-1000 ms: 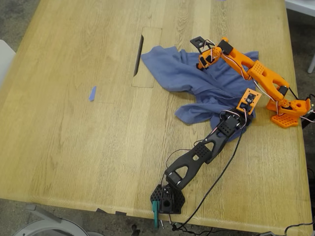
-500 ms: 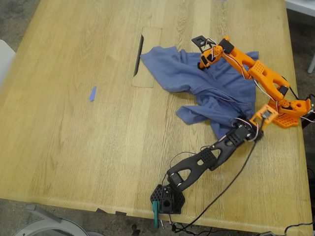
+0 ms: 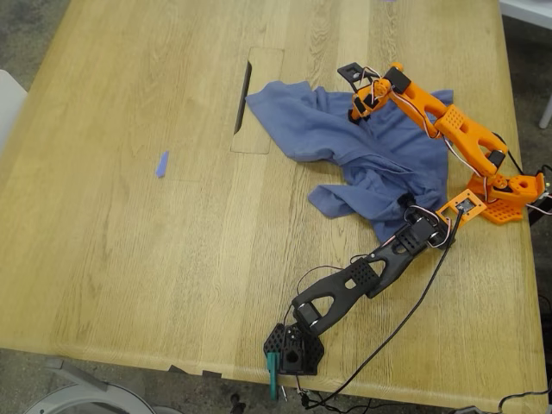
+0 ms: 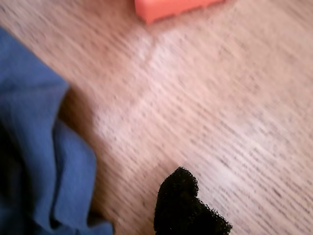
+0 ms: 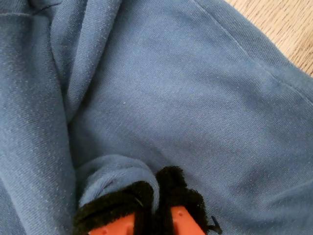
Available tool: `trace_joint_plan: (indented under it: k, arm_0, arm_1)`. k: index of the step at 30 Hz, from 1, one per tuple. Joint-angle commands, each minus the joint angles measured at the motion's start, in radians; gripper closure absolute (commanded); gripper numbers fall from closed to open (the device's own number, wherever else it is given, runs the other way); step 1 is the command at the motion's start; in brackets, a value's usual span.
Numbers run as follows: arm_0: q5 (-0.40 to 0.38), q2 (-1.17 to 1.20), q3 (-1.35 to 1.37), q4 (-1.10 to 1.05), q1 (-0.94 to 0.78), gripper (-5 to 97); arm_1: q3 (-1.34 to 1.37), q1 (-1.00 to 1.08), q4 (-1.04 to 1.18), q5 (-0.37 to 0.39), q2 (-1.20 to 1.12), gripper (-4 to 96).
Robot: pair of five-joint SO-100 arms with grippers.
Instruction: Fold a T-shirt
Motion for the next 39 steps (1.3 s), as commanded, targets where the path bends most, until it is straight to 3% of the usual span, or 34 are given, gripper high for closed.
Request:
trace_joint_plan:
  k: [1,11,26,30,36,39]
  arm_0:
    - [0.020,0.126,-0.069,-0.104,-0.028,18]
    - [0.043,0.012,-0.066,-0.218,-0.069,18]
    - [0.190,-0.190,-0.080,-0.316,-0.138,21]
    - [0.238,-0.206,-0.080,-0.295,-0.170,27]
    - [0.287,-0.212,-0.080,-0.261,-0.212,45]
    - [0.295,-0.210,-0.080,-0.187,-0.229,47]
  arm_1:
    - [-0.051,-0.002,0.008,-0.003,0.075,91.4]
    - [-0.049,-0.012,0.015,-0.003,0.075,91.4]
    - [-0.049,-0.011,0.009,-0.002,0.074,91.4]
    - [-0.049,-0.008,0.008,-0.002,0.074,91.4]
    - [-0.049,-0.009,0.005,-0.002,0.077,91.4]
    - [-0.049,-0.012,0.005,0.000,0.081,91.4]
